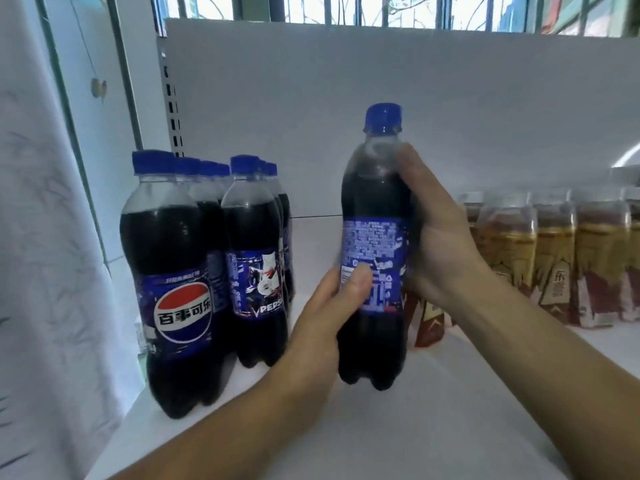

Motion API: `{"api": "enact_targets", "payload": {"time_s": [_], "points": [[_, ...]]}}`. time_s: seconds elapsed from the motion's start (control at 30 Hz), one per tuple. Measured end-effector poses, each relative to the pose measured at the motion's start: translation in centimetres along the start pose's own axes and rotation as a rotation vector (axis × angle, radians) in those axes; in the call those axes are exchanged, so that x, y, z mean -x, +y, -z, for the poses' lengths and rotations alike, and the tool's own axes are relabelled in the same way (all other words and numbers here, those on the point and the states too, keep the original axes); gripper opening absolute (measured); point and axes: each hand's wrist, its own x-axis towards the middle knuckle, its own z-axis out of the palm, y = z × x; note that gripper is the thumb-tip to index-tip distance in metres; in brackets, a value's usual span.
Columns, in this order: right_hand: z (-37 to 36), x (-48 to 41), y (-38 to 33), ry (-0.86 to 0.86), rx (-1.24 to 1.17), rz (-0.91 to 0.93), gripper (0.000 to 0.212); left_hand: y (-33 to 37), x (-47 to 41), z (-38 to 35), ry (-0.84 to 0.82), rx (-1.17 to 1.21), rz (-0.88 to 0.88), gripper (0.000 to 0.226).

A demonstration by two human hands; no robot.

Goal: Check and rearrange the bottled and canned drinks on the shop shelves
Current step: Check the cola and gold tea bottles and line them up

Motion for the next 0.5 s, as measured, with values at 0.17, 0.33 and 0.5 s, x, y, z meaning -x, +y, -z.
{"api": "enact_targets", "payload": {"time_s": [0.17, 0.33, 0.5], "points": [[0.3, -0.1, 0.1, -0.156, -0.013, -0.208, 0.057, 1.0, 0.1, 0.9, -0.143, 0.375, 0.074, 0.068], [-0.4, 0.4, -0.5, -0.073, -0.034, -0.012, 0.056, 0.7, -0.5, 0.6, -0.025, 0.276, 0.032, 0.069], [-0.9, 0.5, 0.2, -0.032, 0.029, 0.007, 0.065, 0.4, -0.5, 0.3, 0.064, 0.273, 0.043, 0.067]]}}
